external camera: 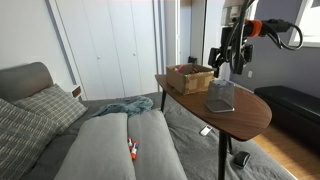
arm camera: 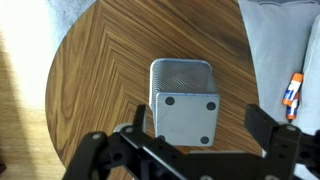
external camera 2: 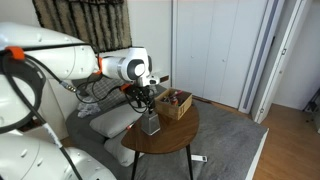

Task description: Place the basket upright

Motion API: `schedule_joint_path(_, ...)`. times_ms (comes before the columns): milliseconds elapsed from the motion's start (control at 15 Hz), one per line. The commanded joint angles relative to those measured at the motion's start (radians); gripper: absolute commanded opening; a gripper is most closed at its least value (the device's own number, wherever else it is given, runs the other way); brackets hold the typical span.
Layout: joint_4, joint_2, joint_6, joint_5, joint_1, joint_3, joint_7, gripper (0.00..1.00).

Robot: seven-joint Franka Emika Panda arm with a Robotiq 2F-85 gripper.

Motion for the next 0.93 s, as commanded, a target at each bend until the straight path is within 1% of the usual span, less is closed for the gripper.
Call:
schedule_joint_path(0, 0.157, 0.156, -0.119, -0.018, -0.016, -0.002, 0.007, 1.0)
schedule_joint_path(267, 0.277, 0.272, -0.257, -0.024, -0.008, -0.013, -0.02, 1.0)
schedule_joint_path(400, 0.324, 0.323, -0.312, -0.046, -0.006, -0.014, -0.021, 1.0)
schedule_joint_path(600, 0.369, 0.377, -0.35, -0.084, -0.003, -0.023, -0.045, 1.0)
schedule_joint_path(867, 0.408, 0.432, -0.37, -0.076, 0.003, -0.039, -0.076, 1.0)
